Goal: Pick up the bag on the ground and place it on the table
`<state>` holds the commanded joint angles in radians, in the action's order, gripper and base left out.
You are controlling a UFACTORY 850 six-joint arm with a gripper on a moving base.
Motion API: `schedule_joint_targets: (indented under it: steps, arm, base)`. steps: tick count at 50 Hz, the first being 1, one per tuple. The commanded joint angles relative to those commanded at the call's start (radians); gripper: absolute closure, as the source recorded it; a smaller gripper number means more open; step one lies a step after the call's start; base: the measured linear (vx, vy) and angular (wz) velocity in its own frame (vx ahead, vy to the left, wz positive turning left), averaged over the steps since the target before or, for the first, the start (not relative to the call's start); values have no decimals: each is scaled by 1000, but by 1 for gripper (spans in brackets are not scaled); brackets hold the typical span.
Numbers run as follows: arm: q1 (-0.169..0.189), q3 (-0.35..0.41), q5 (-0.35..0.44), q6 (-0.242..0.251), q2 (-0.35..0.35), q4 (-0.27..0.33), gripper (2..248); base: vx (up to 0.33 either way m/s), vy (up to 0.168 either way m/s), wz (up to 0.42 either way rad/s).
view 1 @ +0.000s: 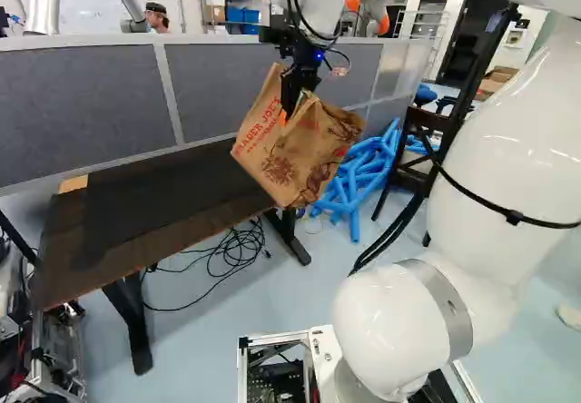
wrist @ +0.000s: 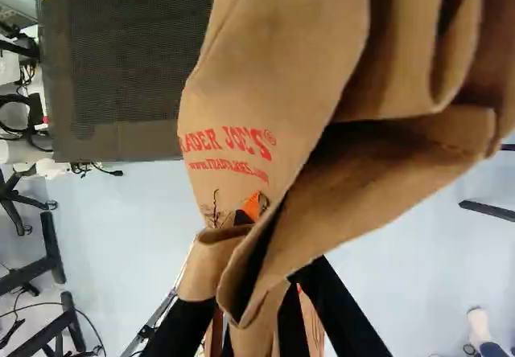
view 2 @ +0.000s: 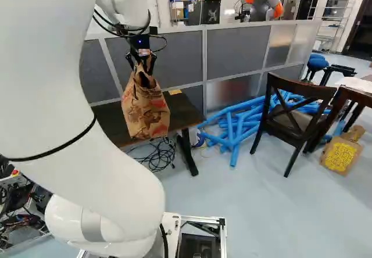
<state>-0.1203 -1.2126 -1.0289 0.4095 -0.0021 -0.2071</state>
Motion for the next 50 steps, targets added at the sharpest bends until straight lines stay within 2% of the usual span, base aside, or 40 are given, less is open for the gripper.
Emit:
schedule_joint_targets:
  steps: [24,25,50]
  arm:
    - [0,0,0,0,0,0,223]
    - [3,-26,0,0,-26,0,223]
    - [14,-157,0,0,-147,0,223]
  base:
    - [-1,0,-1]
    - [0,0,0]
    - [-3,0,0]
